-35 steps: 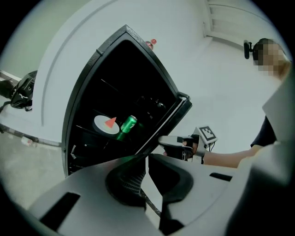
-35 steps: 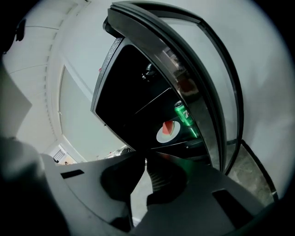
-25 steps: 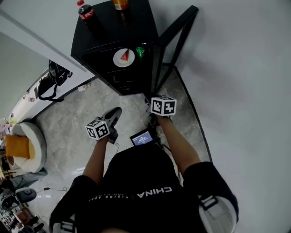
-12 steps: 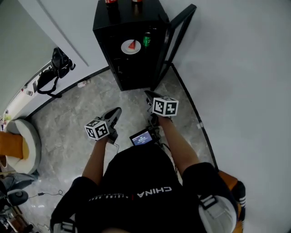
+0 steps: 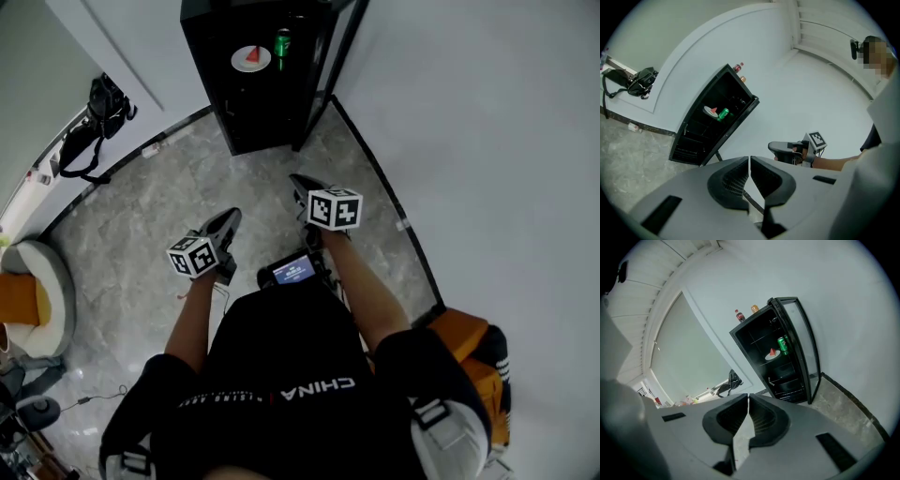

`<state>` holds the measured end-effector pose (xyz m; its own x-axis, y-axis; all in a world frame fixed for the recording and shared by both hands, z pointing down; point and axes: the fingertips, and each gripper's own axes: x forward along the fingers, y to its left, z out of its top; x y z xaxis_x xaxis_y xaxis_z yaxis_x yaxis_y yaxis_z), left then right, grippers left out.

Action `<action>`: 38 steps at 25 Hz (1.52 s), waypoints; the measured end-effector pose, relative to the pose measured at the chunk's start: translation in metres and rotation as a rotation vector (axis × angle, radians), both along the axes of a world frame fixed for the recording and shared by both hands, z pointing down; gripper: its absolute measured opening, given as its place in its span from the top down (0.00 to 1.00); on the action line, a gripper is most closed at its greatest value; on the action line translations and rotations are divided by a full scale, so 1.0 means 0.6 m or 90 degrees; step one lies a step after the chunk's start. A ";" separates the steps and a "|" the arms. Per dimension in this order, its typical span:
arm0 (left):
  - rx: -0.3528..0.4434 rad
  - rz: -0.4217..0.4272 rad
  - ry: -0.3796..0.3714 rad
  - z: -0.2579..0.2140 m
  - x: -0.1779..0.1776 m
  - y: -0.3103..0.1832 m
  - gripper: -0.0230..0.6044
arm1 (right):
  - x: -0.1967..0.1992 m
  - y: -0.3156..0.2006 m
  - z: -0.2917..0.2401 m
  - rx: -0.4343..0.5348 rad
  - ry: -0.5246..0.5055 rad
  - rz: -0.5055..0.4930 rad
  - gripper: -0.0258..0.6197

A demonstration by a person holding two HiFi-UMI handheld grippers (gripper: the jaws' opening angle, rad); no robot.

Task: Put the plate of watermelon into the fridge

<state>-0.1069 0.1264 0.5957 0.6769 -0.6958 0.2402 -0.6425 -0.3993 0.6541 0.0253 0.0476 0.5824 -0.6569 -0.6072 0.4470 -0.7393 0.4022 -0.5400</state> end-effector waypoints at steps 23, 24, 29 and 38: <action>0.000 -0.028 -0.100 -0.021 0.128 -0.036 0.94 | 0.072 -0.013 -0.015 0.057 0.071 -0.108 0.93; 0.002 -0.034 -0.097 -0.024 0.128 -0.040 0.94 | 0.069 -0.016 -0.018 0.059 0.071 -0.109 0.93; 0.006 -0.046 -0.105 -0.030 0.131 -0.057 0.94 | 0.062 -0.024 -0.024 0.066 0.072 -0.124 0.93; 0.011 -0.045 -0.101 -0.031 0.132 -0.057 0.94 | 0.071 -0.020 -0.018 0.066 0.081 -0.122 0.93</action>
